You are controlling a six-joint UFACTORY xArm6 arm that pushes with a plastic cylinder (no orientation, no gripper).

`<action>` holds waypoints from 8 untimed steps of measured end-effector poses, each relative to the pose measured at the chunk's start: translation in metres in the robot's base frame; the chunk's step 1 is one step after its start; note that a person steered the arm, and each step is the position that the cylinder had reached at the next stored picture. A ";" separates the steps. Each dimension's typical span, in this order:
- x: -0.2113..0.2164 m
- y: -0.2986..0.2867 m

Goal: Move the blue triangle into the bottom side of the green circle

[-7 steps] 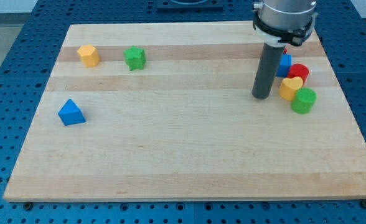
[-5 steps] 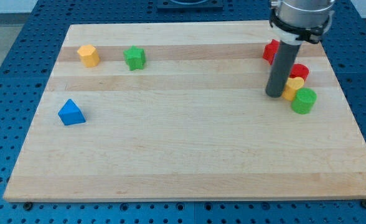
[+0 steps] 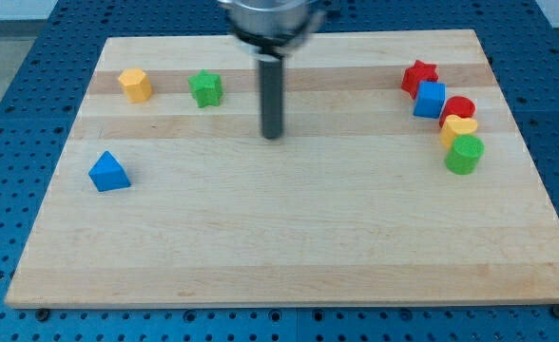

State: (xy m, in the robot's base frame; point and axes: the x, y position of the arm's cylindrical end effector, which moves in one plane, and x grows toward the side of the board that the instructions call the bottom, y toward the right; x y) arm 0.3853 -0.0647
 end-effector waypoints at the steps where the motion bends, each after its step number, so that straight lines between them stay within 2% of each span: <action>1: -0.002 -0.113; 2: 0.025 -0.219; 3: 0.047 -0.239; 4: 0.081 -0.220; 5: 0.107 -0.162; 6: 0.114 -0.090; 7: 0.114 -0.104; 8: 0.114 -0.184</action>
State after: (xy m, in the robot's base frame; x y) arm 0.4988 -0.2483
